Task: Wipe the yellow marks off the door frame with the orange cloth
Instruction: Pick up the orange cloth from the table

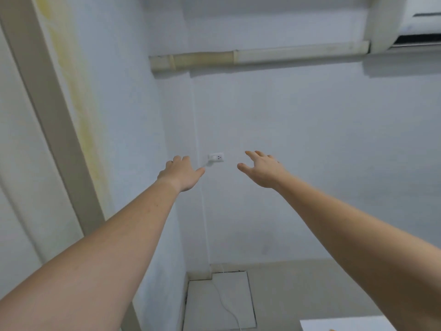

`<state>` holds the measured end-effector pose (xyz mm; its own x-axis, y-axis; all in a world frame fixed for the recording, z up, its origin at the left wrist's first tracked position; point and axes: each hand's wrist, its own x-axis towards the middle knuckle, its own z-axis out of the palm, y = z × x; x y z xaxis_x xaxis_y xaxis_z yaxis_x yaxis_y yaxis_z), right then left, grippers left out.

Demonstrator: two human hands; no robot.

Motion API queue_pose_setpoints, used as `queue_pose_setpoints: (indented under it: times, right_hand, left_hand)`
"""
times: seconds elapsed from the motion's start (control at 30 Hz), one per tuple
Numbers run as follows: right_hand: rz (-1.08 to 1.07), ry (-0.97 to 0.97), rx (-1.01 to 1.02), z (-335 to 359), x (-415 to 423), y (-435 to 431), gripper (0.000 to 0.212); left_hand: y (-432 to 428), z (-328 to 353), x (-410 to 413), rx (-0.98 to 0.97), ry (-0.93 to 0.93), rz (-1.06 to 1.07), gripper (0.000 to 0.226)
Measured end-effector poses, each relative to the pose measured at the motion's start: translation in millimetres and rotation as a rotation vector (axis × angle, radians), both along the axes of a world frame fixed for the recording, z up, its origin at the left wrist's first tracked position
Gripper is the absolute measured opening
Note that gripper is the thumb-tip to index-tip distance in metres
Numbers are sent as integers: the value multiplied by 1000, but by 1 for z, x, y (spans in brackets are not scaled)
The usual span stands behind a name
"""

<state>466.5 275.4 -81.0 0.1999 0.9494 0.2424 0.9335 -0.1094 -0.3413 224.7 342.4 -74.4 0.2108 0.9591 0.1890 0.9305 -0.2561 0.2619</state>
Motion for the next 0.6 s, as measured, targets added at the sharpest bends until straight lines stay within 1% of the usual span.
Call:
queue_pose_setpoints:
  times: [0.2,0.47,0.6]
  right_hand:
    - [-114,9,-19,-6,62,-37,72]
    - [-211,41,-45,-29,139,-88,72]
    - [-260,57,-68,-40,170,-119,72]
  left_hand:
    - [-13,-15,68,-30,-38,-114,71]
    - [-40,-46,163,-88,-55,-230,77]
    - [-60,-62,199,-128,-51,-274,78]
